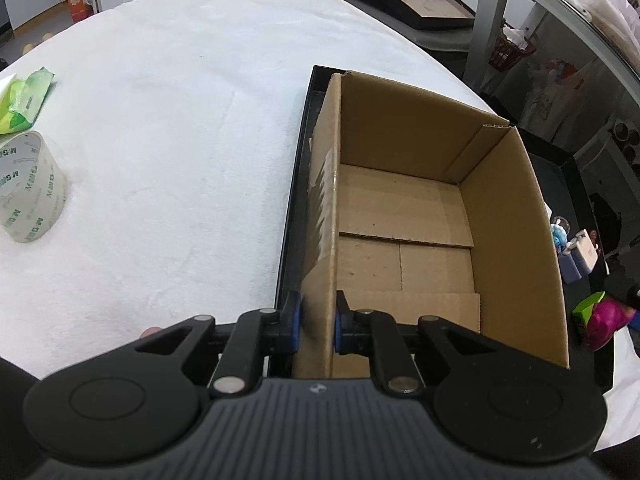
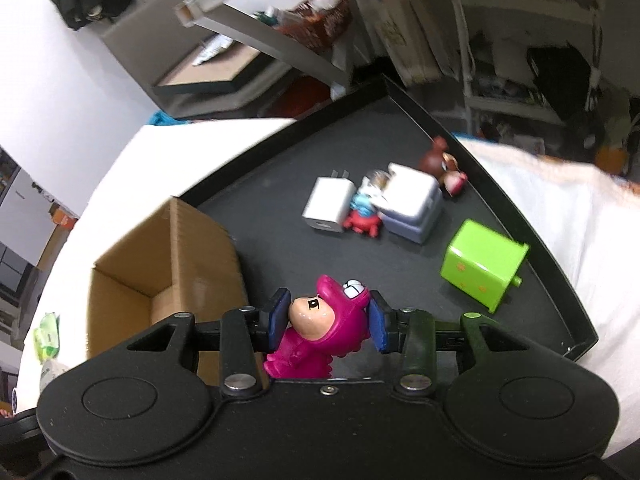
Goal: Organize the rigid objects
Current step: 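Carry the pink plush toy into the box and open the right gripper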
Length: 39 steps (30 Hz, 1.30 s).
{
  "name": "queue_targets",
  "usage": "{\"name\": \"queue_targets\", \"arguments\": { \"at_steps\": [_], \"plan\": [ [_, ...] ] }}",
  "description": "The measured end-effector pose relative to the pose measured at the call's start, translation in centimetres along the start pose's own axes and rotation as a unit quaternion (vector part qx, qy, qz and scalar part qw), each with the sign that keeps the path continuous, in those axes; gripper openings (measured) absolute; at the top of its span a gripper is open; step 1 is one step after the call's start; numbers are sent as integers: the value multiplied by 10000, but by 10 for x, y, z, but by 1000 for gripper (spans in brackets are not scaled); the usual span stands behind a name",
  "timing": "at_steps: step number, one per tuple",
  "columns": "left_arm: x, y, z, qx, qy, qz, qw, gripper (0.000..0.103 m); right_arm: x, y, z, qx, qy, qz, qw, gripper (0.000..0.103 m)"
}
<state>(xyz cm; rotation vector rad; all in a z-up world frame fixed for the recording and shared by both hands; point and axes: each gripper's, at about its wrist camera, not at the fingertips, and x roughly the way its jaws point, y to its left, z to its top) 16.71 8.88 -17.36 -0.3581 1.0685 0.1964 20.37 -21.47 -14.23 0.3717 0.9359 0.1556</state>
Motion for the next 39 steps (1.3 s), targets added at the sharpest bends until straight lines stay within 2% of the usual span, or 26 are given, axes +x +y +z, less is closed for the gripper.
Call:
{"name": "queue_targets", "arguments": {
  "at_steps": [11,19,28,39],
  "plan": [
    [-2,9,2,-96,2,-210,9997,16,-29,40,12,-372,-328,105,9987,41],
    [-1,13,4,-183,51,-319,9993,17,-36,69,14,-693,-352,218,9967,41],
    [-1,17,4,-193,68,-421,9989,17,-24,106,13,-1056,-241,264,9938,41],
    [-1,21,5,-273,65,-501,9983,17,18,162,8,-1617,40,182,9867,41]
  ]
}}
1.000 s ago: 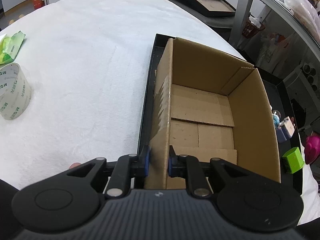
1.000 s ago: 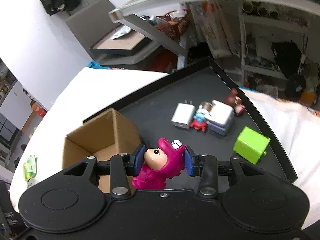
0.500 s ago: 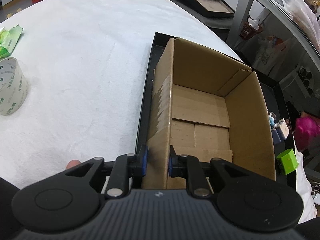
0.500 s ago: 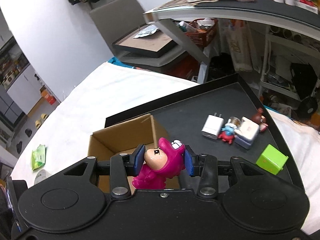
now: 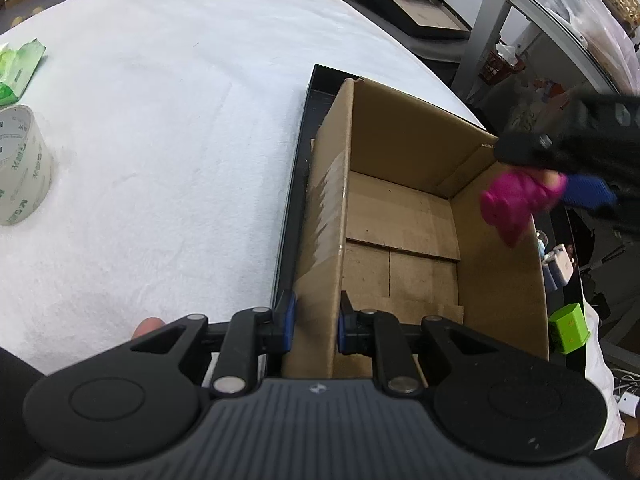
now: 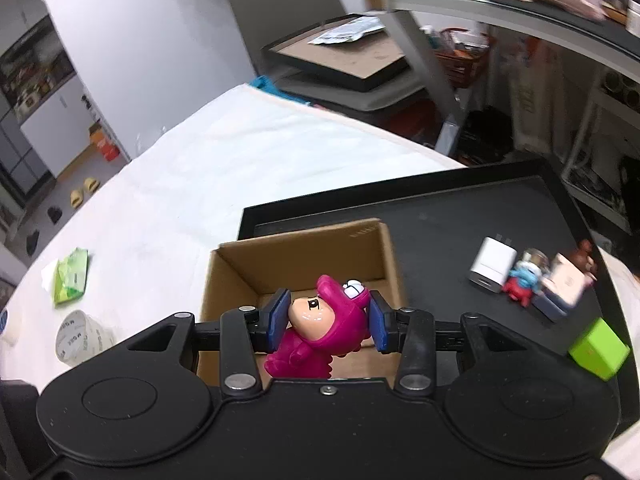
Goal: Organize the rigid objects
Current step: 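Carry the pink plush toy into the box and open the right gripper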
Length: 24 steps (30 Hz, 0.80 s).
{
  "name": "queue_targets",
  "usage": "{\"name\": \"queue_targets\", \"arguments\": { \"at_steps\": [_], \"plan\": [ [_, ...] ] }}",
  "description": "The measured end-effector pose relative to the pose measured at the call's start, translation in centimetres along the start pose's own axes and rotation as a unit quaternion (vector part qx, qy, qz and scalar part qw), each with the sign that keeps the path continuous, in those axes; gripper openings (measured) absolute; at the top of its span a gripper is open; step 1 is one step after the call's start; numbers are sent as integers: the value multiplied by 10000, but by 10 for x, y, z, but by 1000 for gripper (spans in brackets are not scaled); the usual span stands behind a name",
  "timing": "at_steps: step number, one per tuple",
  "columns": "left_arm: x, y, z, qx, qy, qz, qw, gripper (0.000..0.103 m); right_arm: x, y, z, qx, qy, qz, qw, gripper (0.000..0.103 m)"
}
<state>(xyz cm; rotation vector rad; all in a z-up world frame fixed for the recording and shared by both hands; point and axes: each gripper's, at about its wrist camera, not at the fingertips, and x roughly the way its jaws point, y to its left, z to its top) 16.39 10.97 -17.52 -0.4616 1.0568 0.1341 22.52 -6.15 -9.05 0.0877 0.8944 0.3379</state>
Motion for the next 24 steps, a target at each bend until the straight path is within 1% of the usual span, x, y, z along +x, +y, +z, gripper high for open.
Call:
{"name": "queue_targets", "arguments": {
  "at_steps": [4,5,7,8,9,10,14,18,21,24],
  "plan": [
    [0,-1,-1,66,-36,20,10000,17,10,16,8,-209,17,5,9998,42],
    [0,-1,-1,72,-41,21,10000,17,11,20,11,-253,-11,69,9997,43],
    [-1,-1,-2,68,-48,19,10000,17,9,24,14,-300,-146,251,9991,54],
    [-1,-1,-3,69,-49,22,10000,17,6,25,15,-323,-206,309,9988,65],
    [-1,-2,-3,78,-53,30,10000,17,4,25,15,-348,-270,306,9986,71],
    [-1,-2,-3,87,-55,39,9999,17,1,24,14,-384,-322,247,9984,73],
    [-2,-3,-4,97,-61,71,9999,17,-8,7,8,-379,-348,63,9987,74],
    [-2,-4,-3,84,-45,103,9999,17,-21,-20,-3,-242,-391,-150,9988,79],
    [0,-8,-3,161,15,203,9997,17,-28,-39,-12,-136,-409,-373,9984,79],
    [-1,-11,-3,245,-21,253,9994,17,-33,-60,-22,56,-385,-525,9979,82]
  ]
}}
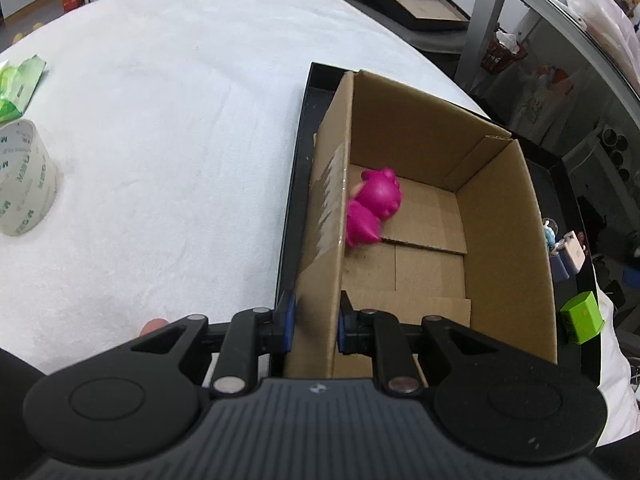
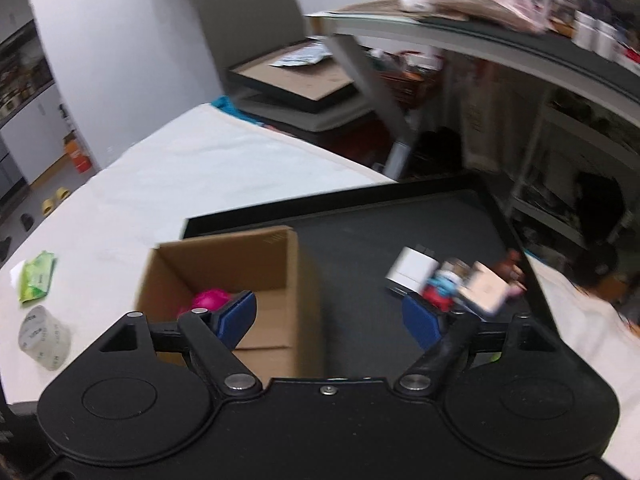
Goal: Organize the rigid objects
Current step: 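Carry the pink plush toy into the box and open the right gripper, then grasp the green hexagonal container with the right gripper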
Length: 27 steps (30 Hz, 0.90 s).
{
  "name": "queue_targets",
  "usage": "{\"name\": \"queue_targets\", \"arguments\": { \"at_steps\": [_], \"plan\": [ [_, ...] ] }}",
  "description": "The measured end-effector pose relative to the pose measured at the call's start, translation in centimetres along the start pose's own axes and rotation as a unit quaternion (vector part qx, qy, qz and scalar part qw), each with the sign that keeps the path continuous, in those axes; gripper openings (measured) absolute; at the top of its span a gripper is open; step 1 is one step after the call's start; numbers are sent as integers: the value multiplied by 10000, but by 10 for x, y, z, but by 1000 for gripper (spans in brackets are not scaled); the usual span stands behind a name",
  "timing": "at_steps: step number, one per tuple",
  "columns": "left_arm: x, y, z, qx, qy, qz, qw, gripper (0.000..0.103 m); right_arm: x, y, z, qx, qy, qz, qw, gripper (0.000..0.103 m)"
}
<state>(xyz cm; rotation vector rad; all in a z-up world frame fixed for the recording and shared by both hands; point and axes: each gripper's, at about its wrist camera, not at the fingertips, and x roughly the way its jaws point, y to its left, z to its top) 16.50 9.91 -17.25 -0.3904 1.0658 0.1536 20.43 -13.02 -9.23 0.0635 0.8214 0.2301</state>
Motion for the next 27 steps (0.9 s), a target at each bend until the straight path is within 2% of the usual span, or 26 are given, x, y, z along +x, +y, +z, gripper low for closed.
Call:
{"name": "queue_targets", "arguments": {
  "at_steps": [8,15,21,27],
  "plan": [
    [-5,-10,0,170,19,228,9996,17,9,-41,-21,394,215,-349,9984,84],
    [-7,-24,0,364,-21,500,9981,23,14,-70,-35,812,211,-683,9941,93],
    [-6,-37,1,483,-31,755,9960,27,19,-90,-46,1237,179,-1108,9860,96],
    [-2,-48,5,492,-10,993,9938,34,27,-110,-57,1750,290,-1497,9727,100]
  ]
}}
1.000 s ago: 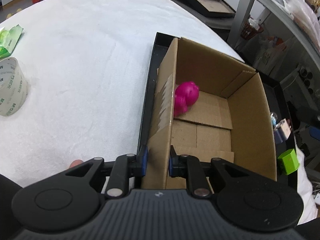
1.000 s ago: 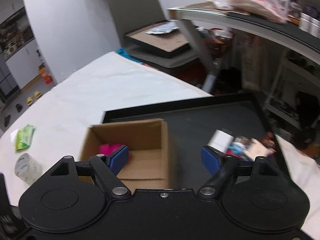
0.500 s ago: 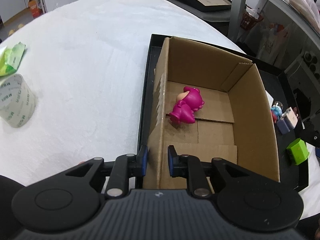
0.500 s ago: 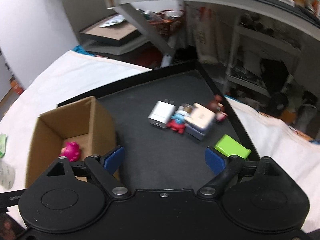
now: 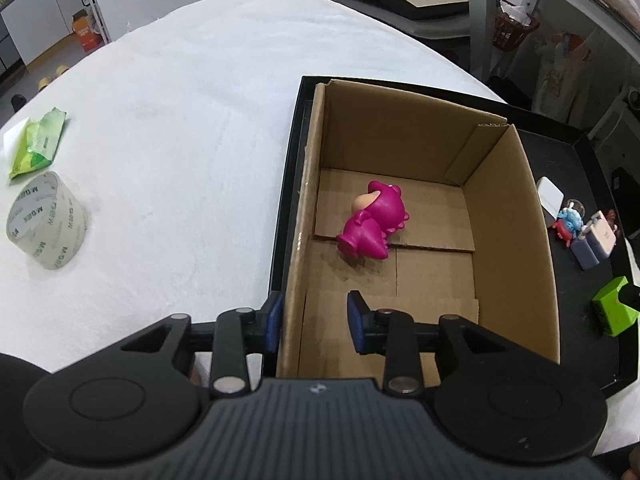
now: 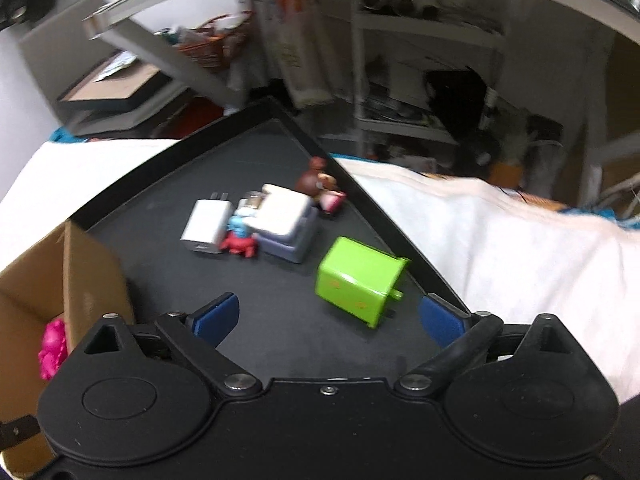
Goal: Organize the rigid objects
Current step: 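Grasp the green hexagonal container with the right gripper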
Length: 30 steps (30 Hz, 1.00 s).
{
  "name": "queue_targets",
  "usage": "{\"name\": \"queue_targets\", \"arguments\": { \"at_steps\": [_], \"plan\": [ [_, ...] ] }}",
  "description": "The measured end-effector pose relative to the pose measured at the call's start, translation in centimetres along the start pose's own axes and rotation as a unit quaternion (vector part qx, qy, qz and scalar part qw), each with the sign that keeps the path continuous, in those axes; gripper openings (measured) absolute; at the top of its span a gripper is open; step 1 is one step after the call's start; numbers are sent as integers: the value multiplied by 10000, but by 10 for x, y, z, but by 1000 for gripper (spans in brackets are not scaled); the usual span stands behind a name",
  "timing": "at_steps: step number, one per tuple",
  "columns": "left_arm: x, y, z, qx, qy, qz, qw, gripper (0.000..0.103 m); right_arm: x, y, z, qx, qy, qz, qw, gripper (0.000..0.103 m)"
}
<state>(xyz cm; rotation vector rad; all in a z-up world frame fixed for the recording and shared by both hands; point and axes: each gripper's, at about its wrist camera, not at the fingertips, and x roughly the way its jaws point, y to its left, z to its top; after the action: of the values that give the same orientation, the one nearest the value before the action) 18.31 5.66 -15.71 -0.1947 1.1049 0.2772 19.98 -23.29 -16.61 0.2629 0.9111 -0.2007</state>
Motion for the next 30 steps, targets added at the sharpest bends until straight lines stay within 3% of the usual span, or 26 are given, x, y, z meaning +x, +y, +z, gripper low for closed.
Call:
{"name": "queue_targets", "arguments": {
  "at_steps": [8,14,23,25,27,30],
  "plan": [
    [3,-17,3,101,88,200,9997,39,23,-9,1,438,112,-321,9985,103],
    [7,-22,7,141,118,327,9993,40,38,-3,3,418,-6,-647,9970,103],
    [8,-26,11,156,138,424,9989,40,59,4,9,181,-48,-713,9973,102],
    [8,-27,12,173,124,432,9988,40,62,4,10,165,-52,-697,9974,91],
    [7,-27,12,183,112,431,9988,40,66,3,9,177,60,-573,9982,58],
    [4,-27,12,198,101,419,9989,40,64,-1,8,290,81,-335,9990,58]
  ]
}}
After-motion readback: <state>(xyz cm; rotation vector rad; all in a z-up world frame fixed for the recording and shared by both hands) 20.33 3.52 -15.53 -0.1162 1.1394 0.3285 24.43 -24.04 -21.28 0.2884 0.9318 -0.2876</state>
